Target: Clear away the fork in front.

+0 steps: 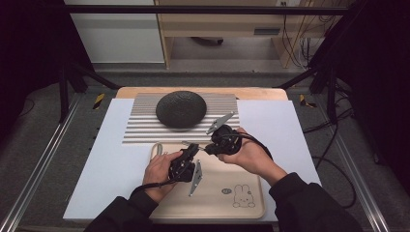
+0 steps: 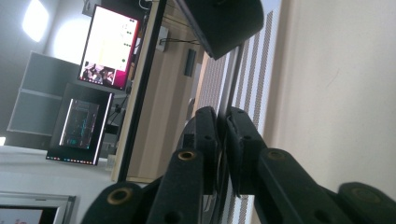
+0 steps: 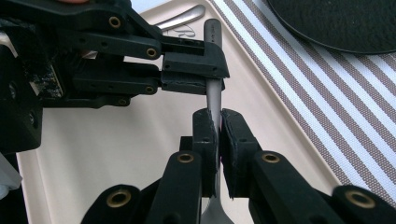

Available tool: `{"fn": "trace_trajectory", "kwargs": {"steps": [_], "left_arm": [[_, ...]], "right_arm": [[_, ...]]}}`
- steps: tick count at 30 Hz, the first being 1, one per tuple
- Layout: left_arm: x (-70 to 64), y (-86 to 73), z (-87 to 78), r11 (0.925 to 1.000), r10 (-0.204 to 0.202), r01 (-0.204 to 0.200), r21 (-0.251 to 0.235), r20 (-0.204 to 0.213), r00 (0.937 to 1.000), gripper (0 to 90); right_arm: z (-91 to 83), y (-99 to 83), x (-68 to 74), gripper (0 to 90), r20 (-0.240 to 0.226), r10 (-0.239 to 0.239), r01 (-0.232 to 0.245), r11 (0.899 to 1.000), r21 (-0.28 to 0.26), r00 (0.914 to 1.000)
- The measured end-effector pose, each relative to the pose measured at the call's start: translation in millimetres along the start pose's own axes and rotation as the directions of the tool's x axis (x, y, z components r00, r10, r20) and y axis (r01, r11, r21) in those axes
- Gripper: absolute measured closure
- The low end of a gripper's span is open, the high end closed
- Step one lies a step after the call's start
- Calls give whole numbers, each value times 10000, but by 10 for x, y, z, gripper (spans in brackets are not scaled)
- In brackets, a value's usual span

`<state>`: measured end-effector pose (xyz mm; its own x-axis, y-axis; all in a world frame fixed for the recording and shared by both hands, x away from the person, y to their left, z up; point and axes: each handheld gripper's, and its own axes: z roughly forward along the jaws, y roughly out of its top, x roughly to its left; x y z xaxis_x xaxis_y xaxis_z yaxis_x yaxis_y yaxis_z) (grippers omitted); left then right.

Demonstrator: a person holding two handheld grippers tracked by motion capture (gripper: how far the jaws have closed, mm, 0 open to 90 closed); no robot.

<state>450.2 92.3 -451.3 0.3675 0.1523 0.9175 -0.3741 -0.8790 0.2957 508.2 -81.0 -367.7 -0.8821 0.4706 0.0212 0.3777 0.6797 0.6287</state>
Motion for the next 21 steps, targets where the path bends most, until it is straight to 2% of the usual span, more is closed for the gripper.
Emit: {"fn": "trace_trajectory", "kwargs": {"steps": [3, 9, 16, 21], "left_arm": [[-6, 9, -11, 9992, 372, -372, 126, 3, 9993, 860], [-28, 19, -19, 9977, 666, -666, 136, 34, 9978, 871], [-30, 15, -20, 9975, 682, -685, 165, 147, 9976, 873], [-35, 11, -34, 9977, 667, -670, 131, 239, 9975, 873]], "right_arm": [[-3, 0, -11, 849, -102, 25, -25, 10000, -3, 9999], [-14, -4, -36, 824, -305, 264, -264, 9997, -7, 9992], [-124, -10, -118, 755, -260, 805, -824, 9935, -785, 9964], [-218, -38, -210, 673, 23, 1329, -1312, 9813, -1407, 9911]]}}
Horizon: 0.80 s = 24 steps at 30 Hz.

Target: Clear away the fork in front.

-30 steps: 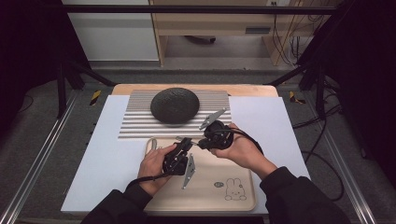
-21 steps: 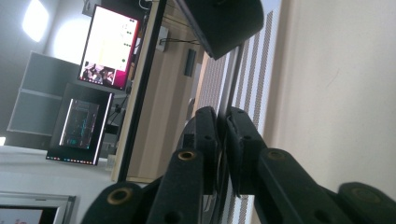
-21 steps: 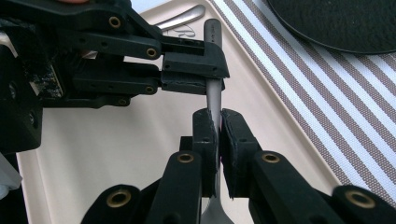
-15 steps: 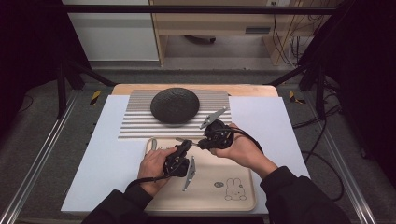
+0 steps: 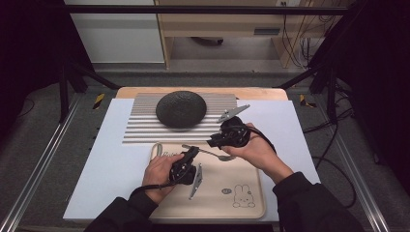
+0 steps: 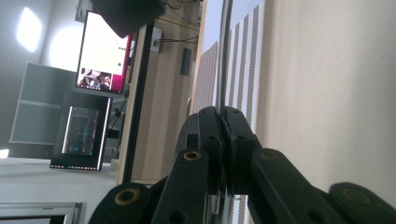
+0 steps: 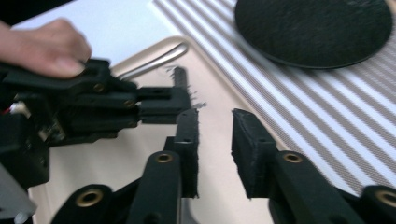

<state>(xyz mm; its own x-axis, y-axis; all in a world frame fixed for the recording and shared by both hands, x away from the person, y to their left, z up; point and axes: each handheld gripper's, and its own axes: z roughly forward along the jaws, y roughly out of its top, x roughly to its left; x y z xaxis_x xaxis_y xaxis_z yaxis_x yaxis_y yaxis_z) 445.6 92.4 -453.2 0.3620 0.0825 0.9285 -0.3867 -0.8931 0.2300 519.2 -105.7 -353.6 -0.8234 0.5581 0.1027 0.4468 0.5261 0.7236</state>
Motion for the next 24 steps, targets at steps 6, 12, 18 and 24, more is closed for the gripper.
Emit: {"fn": "trace_trajectory", "kwargs": {"steps": [6, 12, 18, 24], "left_arm": [[3, -31, -50, 10000, 57, -56, -57, 116, 9999, 872], [22, -126, -101, 9998, -120, 116, 139, 310, 9994, 873], [86, -228, -157, 9996, -78, 65, 289, 429, 9990, 873], [166, -308, -173, 9992, -97, 70, 406, 671, 9977, 873]], "right_arm": [[-99, -67, -144, 574, 915, 463, -388, 9959, -821, 9947], [-157, -260, -315, 416, 1752, 1100, -921, 9900, -1072, 9784], [-308, -559, -423, 274, 2742, 1627, -1112, 9747, -1940, 9478], [-439, -1005, -505, 197, 3419, 2442, -1459, 9462, -2887, 9074]]}}
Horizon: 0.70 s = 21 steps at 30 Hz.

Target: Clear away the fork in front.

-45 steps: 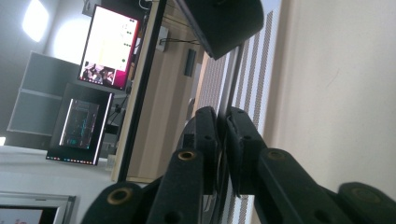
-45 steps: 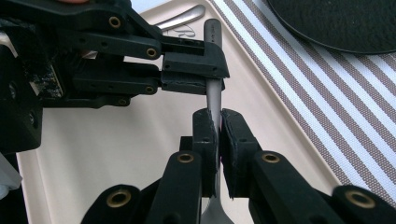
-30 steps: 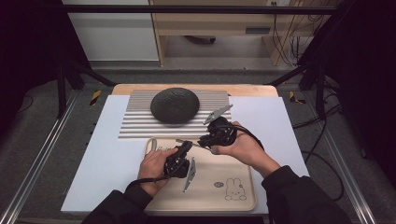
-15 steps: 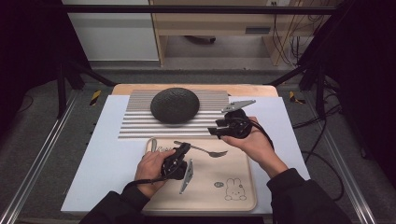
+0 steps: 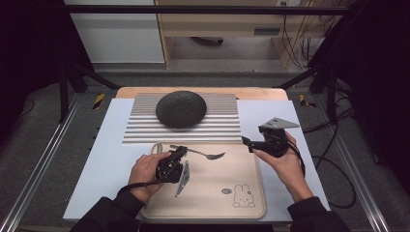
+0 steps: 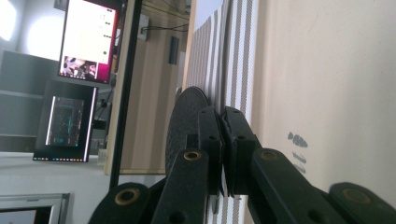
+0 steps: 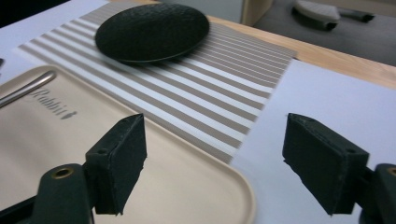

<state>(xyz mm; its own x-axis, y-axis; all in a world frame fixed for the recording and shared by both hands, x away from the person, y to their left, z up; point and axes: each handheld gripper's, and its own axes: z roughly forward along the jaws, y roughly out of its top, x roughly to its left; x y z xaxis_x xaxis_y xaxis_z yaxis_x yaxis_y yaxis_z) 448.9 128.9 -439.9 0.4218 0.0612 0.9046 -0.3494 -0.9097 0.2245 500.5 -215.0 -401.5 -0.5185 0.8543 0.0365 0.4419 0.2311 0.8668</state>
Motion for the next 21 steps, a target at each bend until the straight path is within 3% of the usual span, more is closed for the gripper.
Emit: {"fn": "trace_trajectory", "kwargs": {"steps": [4, 10, 13, 18, 21], "left_arm": [[58, -35, 34, 9999, 26, -34, 114, 658, 9978, 873], [157, -91, 84, 9997, -155, 134, 195, 1141, 9933, 873], [208, -131, 107, 9995, 102, -137, 279, 1207, 9926, 873], [260, -204, 155, 9993, -59, 6, 366, 1441, 9895, 873], [268, -206, 171, 9994, 86, -141, 331, 1595, 9872, 873]], "right_arm": [[-125, -274, -108, 164, 605, 186, -167, 9994, -318, 9980], [-301, -659, -209, 147, 1042, 497, -477, 9986, -209, 9933], [-436, -800, -280, 143, 618, 1067, -1019, 9918, -772, 9924], [-561, -915, -377, 147, 675, 1313, -1210, 9829, -1386, 9890], [-560, -946, -376, 141, 515, 1328, -1229, 9791, -1623, 9898]]}}
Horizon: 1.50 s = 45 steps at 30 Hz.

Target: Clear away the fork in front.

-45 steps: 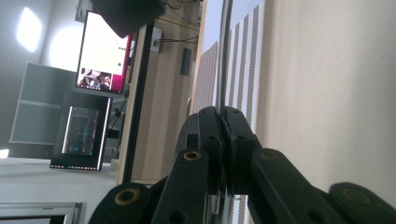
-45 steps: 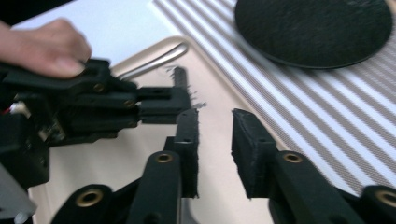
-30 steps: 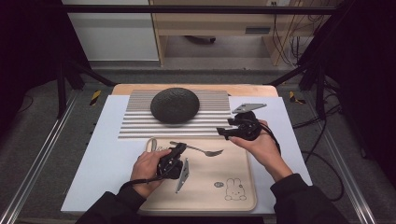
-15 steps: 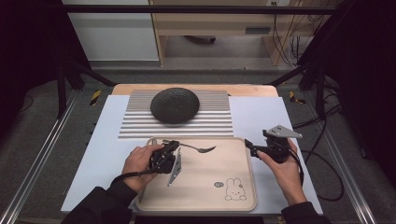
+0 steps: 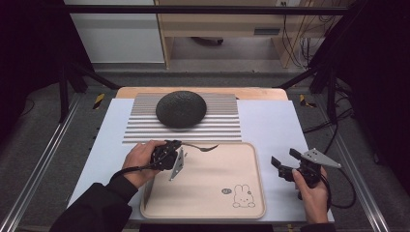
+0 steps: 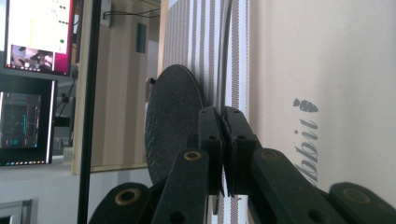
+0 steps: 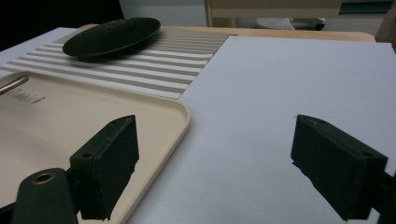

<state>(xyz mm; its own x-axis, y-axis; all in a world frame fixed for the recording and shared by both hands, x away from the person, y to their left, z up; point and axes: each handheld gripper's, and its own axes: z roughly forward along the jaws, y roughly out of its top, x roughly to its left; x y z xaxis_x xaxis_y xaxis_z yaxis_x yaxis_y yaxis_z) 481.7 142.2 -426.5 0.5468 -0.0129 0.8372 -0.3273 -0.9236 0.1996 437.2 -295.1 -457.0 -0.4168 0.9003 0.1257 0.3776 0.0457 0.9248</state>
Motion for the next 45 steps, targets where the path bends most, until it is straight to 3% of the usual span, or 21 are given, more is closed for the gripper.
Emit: {"fn": "trace_trajectory", "kwargs": {"steps": [5, 7, 14, 17, 19, 24, 30, 32, 45], "left_arm": [[9, 34, 39, 9995, 296, -291, -154, 316, 9991, 872], [14, 47, 55, 9991, 392, -386, -175, 371, 9985, 873], [37, 85, 99, 9976, 652, -635, -275, 657, 9957, 873], [26, 89, 126, 9973, 678, -651, -343, 843, 9941, 873], [13, 91, 144, 9964, 809, -779, -348, 978, 9919, 873], [-9, 83, 172, 9952, 898, -845, -488, 1207, 9886, 872], [17, 69, 198, 9949, 892, -821, -587, 1299, 9875, 872], [21, 70, 206, 9943, 978, -908, -562, 1373, 9857, 873], [9, 18, 254, 9936, 1117, -1057, -409, 1979, 9738, 873]], "right_arm": [[27, -10, 25, 122, 225, -566, 562, 9983, 169, 9981], [19, -17, -7, 134, 306, -426, 423, 9990, 133, 9986], [-33, -70, -51, 129, 514, -335, 373, 9966, -733, 9981], [-23, -76, -30, 114, 1052, -791, 900, 9905, -1039, 9913], [-17, -81, -19, 117, 1168, -831, 955, 9899, -1050, 9897], [8, -101, 6, 119, 1131, -1038, 1130, 9905, -782, 9882], [30, -108, 56, 102, 813, -969, 1025, 9925, -668, 9920], [28, -109, 59, 105, 983, -1111, 1174, 9912, -611, 9889], [26, -122, 47, 85, 607, -942, 977, 9936, -572, 9937]]}}
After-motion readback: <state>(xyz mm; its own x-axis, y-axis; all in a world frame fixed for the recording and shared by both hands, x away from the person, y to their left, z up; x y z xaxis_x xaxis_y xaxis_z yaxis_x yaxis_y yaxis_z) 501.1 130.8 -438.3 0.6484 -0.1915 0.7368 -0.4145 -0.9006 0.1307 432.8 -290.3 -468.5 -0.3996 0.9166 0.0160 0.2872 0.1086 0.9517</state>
